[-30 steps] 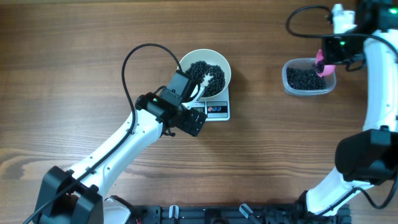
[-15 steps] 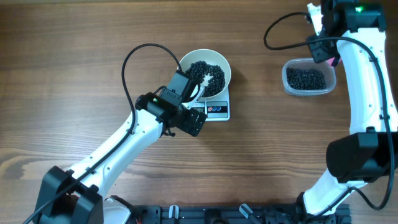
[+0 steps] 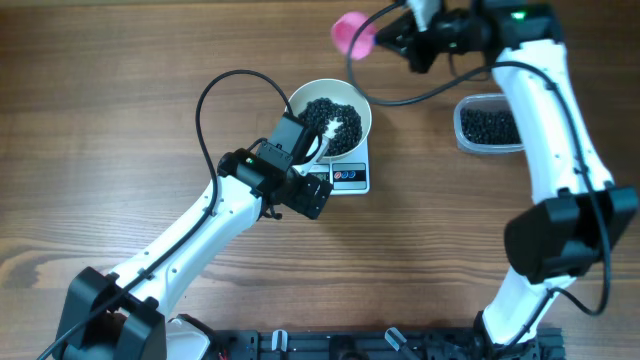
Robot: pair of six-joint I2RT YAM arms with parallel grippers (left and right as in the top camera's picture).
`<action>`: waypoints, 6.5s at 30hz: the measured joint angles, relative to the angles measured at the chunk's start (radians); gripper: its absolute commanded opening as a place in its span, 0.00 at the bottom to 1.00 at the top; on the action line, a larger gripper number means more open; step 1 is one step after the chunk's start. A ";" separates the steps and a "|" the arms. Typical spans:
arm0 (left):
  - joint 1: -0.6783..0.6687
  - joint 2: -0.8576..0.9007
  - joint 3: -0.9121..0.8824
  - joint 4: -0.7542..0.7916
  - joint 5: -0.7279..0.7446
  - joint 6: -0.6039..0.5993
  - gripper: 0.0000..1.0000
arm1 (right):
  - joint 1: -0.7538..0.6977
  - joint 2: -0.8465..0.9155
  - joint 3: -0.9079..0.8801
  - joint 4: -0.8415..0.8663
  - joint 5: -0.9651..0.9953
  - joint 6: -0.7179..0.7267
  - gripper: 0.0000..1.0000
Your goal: Scoop item into bowl and weigh 150g on scale
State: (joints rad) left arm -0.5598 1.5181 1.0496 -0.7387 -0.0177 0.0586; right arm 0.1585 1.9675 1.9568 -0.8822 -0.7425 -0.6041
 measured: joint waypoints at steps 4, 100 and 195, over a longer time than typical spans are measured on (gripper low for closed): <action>0.000 0.000 0.000 0.000 0.000 0.000 1.00 | 0.048 0.040 -0.018 -0.009 -0.040 -0.035 0.04; 0.000 0.000 0.000 0.000 0.000 0.000 1.00 | 0.171 0.279 0.264 -0.403 0.396 -0.266 0.04; 0.000 0.000 0.000 0.000 0.000 0.000 1.00 | 0.068 0.054 0.200 -0.317 0.112 -0.122 0.04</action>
State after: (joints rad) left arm -0.5598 1.5181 1.0496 -0.7391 -0.0177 0.0586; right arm 0.2260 2.0212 2.1567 -1.1992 -0.6304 -0.7261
